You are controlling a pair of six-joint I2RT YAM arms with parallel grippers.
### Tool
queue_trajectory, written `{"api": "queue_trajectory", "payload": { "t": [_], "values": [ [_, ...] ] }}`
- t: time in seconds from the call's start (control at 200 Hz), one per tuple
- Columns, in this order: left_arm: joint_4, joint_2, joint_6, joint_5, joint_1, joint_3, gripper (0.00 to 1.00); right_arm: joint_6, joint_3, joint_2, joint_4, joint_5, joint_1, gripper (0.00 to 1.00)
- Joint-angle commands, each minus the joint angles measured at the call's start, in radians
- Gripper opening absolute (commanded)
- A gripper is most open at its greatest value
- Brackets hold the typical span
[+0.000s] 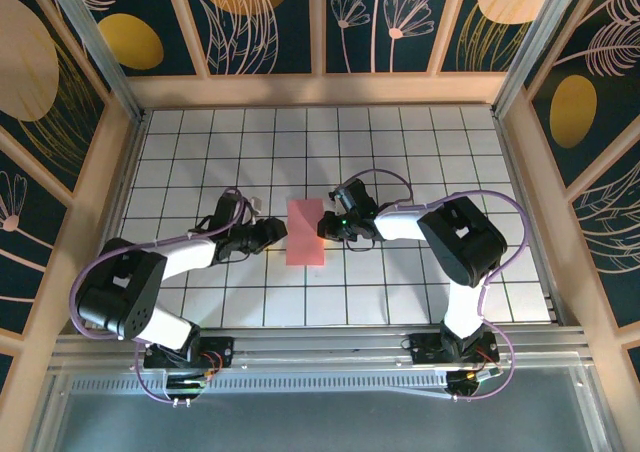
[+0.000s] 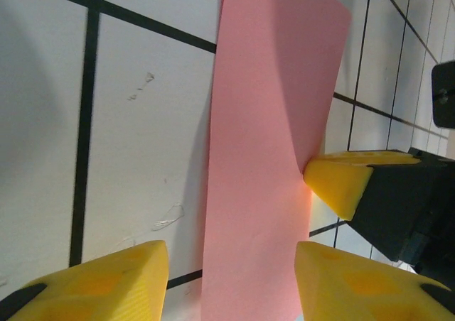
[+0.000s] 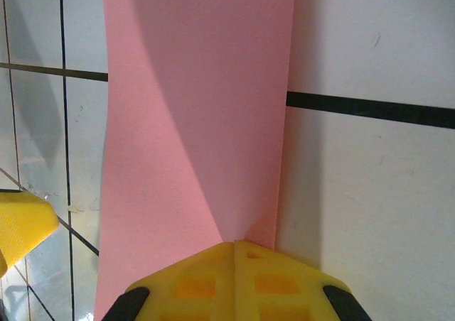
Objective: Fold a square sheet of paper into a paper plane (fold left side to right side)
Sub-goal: Third fold the triangle at the center of the table.
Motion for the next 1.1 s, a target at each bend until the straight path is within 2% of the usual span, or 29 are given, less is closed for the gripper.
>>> {"api": "queue_trajectory", "payload": {
  "t": [0.0, 0.56, 0.886, 1.091],
  "values": [
    [-0.004, 0.035, 0.041, 0.041, -0.002, 0.041, 0.49, -0.025, 0.007, 0.026, -0.059, 0.040, 0.006, 0.00],
    [-0.055, 0.183, 0.066, 0.028, -0.047, 0.137, 0.49, -0.028, 0.004, 0.025, -0.057, 0.040, 0.006, 0.00],
    [-0.039, 0.210, 0.054, 0.041, -0.079, 0.164, 0.41, -0.028, 0.000, 0.026, -0.052, 0.040, 0.006, 0.00],
    [-0.041, 0.209, 0.046, 0.020, -0.082, 0.164, 0.40, -0.031, 0.000, 0.027, -0.051, 0.040, 0.006, 0.00]
  ]
}}
